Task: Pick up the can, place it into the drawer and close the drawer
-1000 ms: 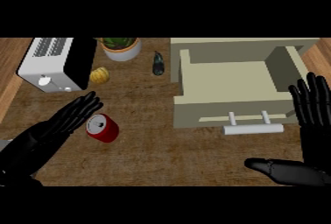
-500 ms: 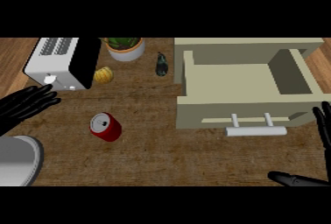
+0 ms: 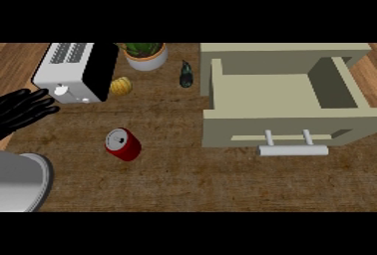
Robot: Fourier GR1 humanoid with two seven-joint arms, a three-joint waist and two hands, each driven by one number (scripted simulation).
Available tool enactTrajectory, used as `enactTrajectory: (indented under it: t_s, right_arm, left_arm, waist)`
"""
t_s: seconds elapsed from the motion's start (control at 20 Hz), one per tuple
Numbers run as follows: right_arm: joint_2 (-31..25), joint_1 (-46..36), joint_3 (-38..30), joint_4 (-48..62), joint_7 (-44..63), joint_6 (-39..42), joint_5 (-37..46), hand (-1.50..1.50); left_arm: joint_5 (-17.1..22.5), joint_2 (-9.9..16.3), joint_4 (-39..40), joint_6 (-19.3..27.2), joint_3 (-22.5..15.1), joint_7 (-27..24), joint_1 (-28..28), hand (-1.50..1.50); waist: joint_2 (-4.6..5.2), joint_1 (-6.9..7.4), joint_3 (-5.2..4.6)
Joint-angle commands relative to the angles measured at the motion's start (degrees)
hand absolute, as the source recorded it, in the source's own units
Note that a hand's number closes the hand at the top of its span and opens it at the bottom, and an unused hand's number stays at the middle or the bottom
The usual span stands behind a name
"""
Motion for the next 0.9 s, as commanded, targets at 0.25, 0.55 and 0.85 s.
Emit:
enactTrajectory:
  t_s: [0.25, 0.55, 0.85]
  right_arm:
    - [0.6, 5.3, -2.0, -2.4, -2.5, 5.2, -3.2, -1.50]
    - [-0.8, 6.4, -6.3, -0.9, -3.0, 7.9, -6.5, -1.50]
    - [-0.4, 7.6, -9.0, -1.1, -3.5, 10.5, -7.8, -1.50]
  left_arm:
    - [14.8, 5.4, 8.3, 3.5, -3.8, 10.3, -4.0, -1.50]
    - [16.2, 2.8, 6.8, 5.9, -6.0, 14.6, -3.5, -1.50]
    - [14.7, -1.7, 7.3, 8.6, -7.6, 18.3, -6.0, -1.50]
  waist:
    - [0.50, -0.77, -0.43]
    - [0.53, -0.60, -0.44]
    - [0.41, -0.14, -0.46]
